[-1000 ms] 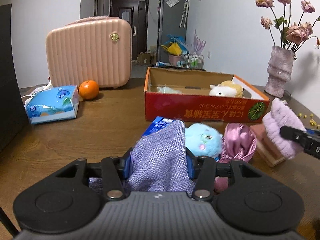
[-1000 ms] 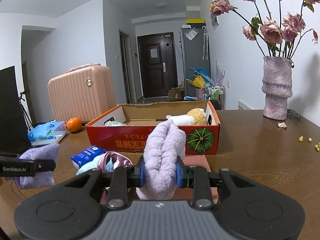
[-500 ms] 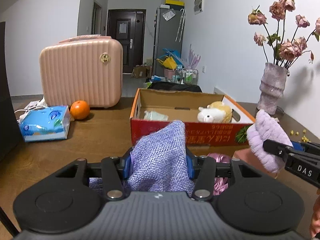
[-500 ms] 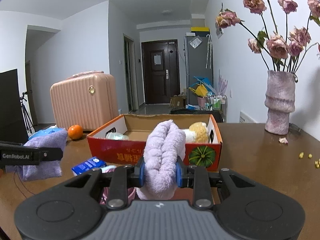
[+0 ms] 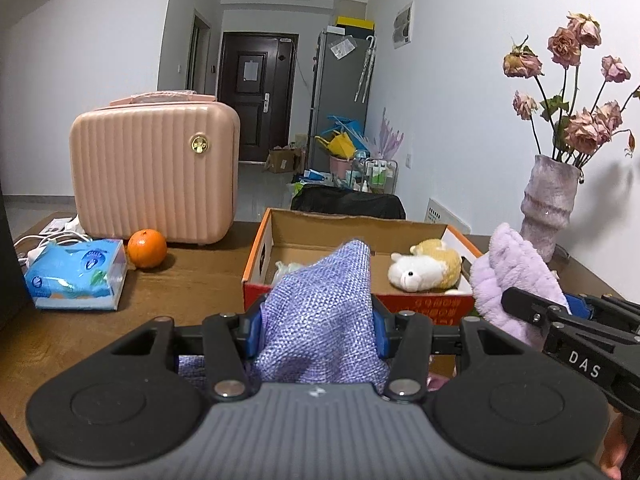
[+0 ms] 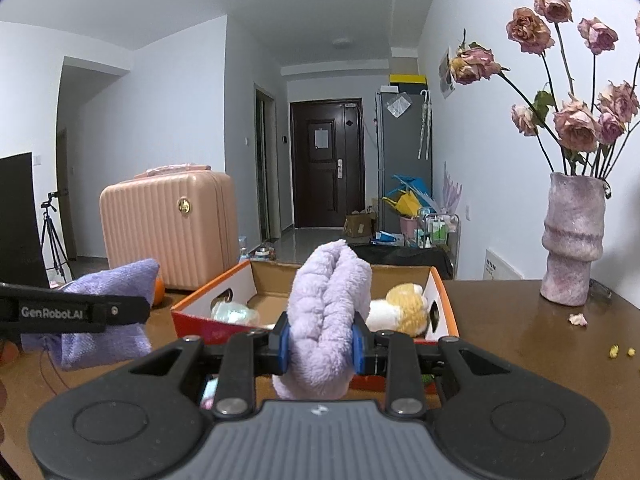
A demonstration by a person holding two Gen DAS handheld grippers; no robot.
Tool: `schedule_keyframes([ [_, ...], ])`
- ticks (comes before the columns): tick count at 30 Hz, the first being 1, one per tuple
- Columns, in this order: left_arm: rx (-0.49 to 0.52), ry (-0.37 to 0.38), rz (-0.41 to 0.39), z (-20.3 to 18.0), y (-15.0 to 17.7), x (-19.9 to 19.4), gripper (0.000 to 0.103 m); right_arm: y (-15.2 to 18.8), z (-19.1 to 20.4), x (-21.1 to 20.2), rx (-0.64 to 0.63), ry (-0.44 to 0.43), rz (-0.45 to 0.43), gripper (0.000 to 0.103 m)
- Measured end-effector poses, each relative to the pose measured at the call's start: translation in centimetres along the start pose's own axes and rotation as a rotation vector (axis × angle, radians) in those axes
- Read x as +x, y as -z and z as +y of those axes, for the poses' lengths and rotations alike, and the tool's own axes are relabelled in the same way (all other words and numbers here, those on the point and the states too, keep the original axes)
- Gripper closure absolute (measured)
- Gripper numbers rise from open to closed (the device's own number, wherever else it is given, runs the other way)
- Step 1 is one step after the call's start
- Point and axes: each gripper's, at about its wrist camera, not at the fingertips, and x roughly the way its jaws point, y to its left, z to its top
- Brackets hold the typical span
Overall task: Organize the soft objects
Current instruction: 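Carry the pouch in the left tool while the right tool carries the headband over the box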
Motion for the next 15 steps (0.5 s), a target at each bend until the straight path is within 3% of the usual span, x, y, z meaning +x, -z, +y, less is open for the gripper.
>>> schedule_keyframes([
  [15,-0.022,-0.002,-0.051,-0.9,-2.7,3.1,0.053,-1.5,-0.1,4.2,-0.014,0.003,-0.018,0.075],
])
